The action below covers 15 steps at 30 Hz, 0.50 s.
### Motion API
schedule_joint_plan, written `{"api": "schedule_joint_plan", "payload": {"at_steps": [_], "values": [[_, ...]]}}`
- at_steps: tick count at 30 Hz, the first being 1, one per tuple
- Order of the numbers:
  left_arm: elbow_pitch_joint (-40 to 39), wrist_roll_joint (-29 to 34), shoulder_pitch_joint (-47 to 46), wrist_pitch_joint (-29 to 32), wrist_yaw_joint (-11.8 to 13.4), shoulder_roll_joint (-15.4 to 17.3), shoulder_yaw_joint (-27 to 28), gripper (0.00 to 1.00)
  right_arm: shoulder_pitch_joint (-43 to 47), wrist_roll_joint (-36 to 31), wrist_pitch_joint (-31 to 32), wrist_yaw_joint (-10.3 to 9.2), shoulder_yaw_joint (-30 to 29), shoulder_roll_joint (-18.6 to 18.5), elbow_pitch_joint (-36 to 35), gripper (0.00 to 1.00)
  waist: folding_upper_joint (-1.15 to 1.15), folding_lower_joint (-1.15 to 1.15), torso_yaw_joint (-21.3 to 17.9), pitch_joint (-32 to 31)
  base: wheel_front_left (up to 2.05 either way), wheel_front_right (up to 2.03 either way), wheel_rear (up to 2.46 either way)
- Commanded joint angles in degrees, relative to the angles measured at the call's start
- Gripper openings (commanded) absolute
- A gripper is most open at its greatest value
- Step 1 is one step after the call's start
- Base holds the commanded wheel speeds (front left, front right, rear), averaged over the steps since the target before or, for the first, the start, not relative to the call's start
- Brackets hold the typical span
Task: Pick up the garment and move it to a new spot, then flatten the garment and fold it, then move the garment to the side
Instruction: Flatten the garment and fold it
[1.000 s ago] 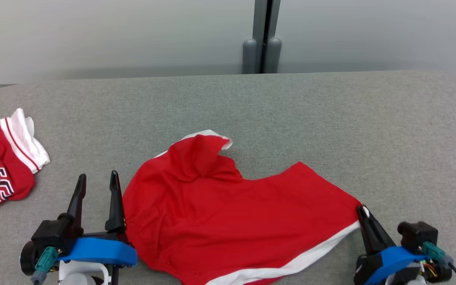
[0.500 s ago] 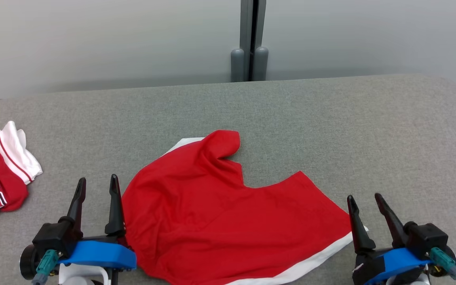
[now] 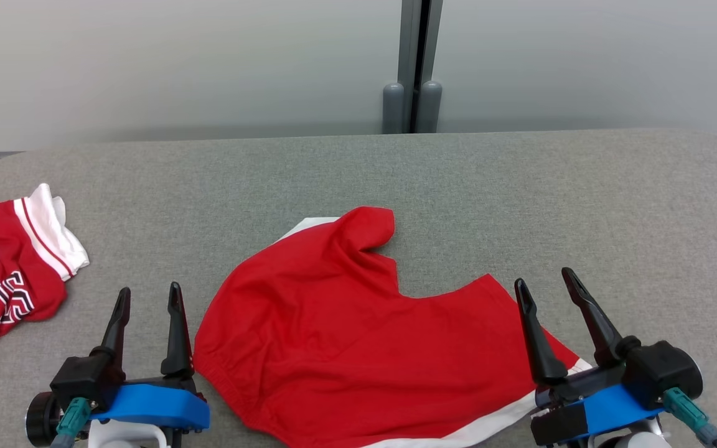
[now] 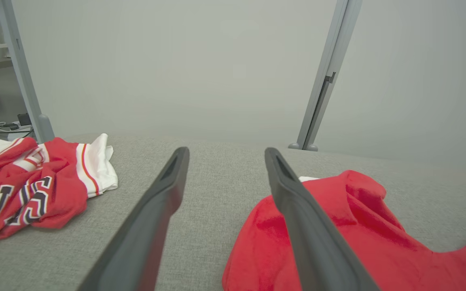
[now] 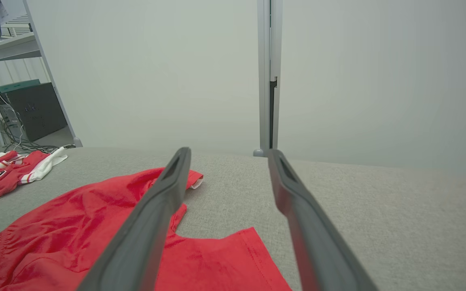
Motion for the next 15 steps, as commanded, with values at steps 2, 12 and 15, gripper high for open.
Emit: {"api": "schedule_joint_plan", "payload": {"at_steps": [2, 12, 15], "values": [[0.4, 1.0, 0.3, -0.2, -0.1, 0.0, 0.1, 1.00, 1.0, 0.6, -0.1, 0.01, 0.2, 0.0, 0.0, 1.00, 0.01, 0.00, 0.1, 0.1, 0.00, 0.00, 0.00], [6.7, 3.7, -2.2, -0.2, -0.4, 2.7, -2.1, 1.00, -0.8, 0.4, -0.2, 0.02, 0.9, 0.0, 1.1, 1.00, 0.01, 0.00, -0.6, 1.1, 0.00, 0.00, 0.00], [10.2, 3.7, -3.3, -0.2, -0.5, 3.6, -3.1, 1.00, -1.1, 0.6, -0.1, 0.02, 1.0, 0.0, 1.3, 1.00, 0.01, 0.00, -1.0, 1.4, 0.00, 0.00, 0.00]]}}
